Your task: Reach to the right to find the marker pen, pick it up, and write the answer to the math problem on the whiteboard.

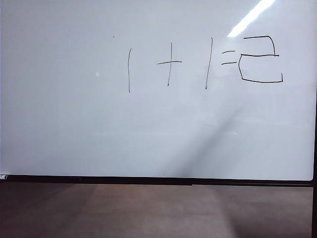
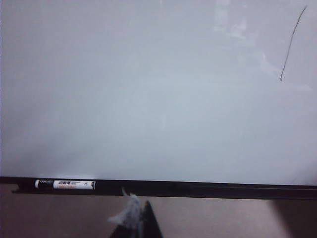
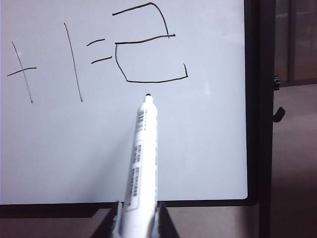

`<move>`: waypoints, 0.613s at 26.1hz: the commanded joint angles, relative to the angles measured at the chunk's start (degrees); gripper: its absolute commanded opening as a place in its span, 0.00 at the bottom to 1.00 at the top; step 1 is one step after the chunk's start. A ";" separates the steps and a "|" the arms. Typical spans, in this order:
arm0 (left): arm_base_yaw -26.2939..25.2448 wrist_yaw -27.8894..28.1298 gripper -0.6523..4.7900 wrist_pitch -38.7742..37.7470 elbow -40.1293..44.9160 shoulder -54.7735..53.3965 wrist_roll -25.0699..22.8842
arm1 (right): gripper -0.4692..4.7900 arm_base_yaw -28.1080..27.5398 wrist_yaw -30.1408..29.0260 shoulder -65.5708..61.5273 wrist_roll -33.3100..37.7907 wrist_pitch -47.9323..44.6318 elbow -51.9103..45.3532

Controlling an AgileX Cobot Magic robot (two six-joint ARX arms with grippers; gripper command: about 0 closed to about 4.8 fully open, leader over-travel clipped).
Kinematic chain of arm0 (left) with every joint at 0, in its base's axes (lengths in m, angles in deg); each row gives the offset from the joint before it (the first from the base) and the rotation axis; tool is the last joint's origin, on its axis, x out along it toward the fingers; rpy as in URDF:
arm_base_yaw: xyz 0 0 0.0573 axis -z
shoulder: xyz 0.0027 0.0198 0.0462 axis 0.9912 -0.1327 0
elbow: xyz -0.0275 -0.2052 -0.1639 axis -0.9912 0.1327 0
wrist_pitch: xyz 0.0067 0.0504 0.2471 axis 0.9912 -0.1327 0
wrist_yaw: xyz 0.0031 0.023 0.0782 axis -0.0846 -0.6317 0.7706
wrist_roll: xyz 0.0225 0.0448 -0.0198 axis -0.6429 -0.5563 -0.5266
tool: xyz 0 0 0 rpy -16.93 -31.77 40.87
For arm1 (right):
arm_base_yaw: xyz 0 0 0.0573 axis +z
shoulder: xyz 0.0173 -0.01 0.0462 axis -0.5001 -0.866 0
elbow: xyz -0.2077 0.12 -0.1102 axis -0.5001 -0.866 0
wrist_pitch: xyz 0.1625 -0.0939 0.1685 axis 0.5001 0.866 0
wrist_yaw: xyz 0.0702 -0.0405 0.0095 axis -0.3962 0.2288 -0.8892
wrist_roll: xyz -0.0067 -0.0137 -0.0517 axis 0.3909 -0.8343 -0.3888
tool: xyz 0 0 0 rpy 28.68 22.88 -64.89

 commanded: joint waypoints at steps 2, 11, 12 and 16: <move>-0.02 0.20 0.11 0.31 -0.04 0.02 -3.30 | 0.08 0.04 -0.04 0.02 0.04 -0.96 -0.26; 0.00 -0.07 0.11 0.31 -0.04 0.02 -3.63 | 0.08 0.04 -0.04 0.02 0.04 -0.98 -0.26; 0.00 -0.04 0.11 0.31 -0.04 0.02 -3.63 | 0.08 0.04 -0.04 0.02 0.04 -0.98 -0.26; 0.00 -0.02 0.11 0.35 -0.04 0.02 -3.65 | 0.08 0.04 -0.04 0.02 0.04 -0.98 -0.26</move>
